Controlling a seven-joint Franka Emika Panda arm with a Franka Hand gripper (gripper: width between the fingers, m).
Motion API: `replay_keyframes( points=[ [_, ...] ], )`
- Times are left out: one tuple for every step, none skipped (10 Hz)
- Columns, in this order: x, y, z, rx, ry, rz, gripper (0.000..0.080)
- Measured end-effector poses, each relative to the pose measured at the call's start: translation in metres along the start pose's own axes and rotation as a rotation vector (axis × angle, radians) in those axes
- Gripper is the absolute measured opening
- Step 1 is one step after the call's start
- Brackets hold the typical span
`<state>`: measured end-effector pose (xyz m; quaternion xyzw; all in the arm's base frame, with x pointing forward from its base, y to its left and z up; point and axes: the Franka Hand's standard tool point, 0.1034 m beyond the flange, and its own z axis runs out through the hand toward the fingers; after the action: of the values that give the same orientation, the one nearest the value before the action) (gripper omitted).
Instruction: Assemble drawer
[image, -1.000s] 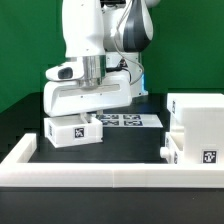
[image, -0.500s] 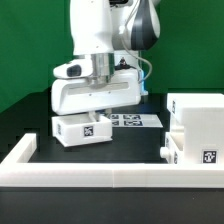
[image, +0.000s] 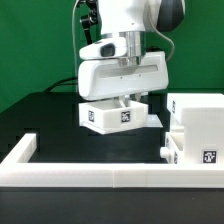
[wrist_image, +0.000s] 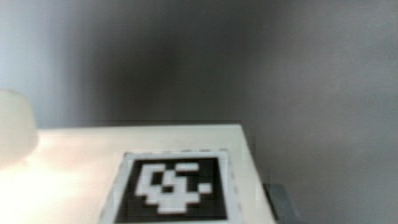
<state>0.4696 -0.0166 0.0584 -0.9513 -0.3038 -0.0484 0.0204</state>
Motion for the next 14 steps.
replay_keyframes(
  points=[
    [0.000,0.001,0.001,-0.002,0.005,0.010,0.0041],
    [-0.001,0.001,0.002,-0.001,0.002,-0.041,0.0041],
    [-0.001,0.001,0.002,-0.002,0.001,-0.121,0.0041],
    [-0.004,0.003,0.004,-0.002,-0.003,-0.199,0.0041],
    [-0.012,0.010,0.009,0.005,-0.012,-0.354,0.0042],
    [-0.012,0.016,0.009,0.021,-0.030,-0.446,0.0042],
    [-0.007,0.022,0.007,0.028,-0.040,-0.540,0.0042],
    [-0.005,0.024,0.007,0.028,-0.043,-0.611,0.0042],
    [-0.007,0.023,0.008,0.033,-0.045,-0.639,0.0042],
    [-0.008,0.023,0.009,0.034,-0.049,-0.726,0.0042],
    [-0.009,0.024,0.010,0.041,-0.054,-0.813,0.0042],
    [-0.008,0.027,0.012,0.057,-0.060,-0.881,0.0042],
    [-0.003,0.032,0.013,0.061,-0.060,-0.922,0.0042],
    [0.003,0.035,0.013,0.062,-0.062,-0.941,0.0042]
  ],
)
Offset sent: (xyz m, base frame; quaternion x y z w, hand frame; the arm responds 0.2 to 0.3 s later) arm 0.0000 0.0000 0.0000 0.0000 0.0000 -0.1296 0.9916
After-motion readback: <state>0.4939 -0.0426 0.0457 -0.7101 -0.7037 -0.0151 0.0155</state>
